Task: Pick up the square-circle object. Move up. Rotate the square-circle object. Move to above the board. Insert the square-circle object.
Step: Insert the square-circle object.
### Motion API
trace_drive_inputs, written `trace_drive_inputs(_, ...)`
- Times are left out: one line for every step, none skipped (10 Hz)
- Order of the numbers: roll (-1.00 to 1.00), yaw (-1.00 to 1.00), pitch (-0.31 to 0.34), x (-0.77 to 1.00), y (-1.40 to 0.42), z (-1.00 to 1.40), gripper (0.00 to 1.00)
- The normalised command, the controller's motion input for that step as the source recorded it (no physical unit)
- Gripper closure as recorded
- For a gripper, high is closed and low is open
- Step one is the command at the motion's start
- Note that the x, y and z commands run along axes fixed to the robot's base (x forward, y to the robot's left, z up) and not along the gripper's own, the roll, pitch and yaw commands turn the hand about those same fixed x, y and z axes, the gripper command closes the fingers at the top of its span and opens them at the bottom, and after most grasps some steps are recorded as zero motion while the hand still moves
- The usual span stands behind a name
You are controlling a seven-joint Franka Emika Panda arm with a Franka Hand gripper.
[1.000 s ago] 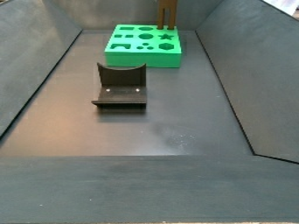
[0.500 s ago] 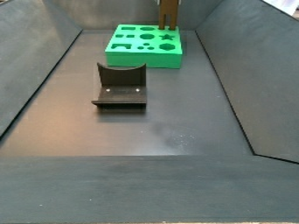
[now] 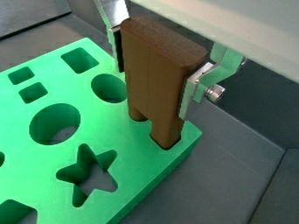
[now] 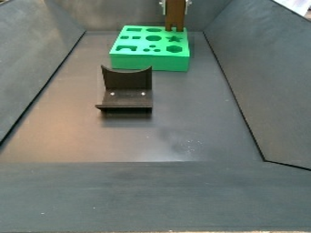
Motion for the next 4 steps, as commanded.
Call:
trace_drive_inputs(-0.07,-0.15,0.034,0.25,0.19,-0.25,1.0)
trace_drive_inputs(-0.01,-0.03,-0.099,0.0,0.07,-0.09,1.0)
trace_drive_inputs(0.01,0.0,0.0,0.0,0.0,0.0,1.0)
trace_drive_inputs(0.0,0.0,0.0,0.0,0.0,0.0,1.0)
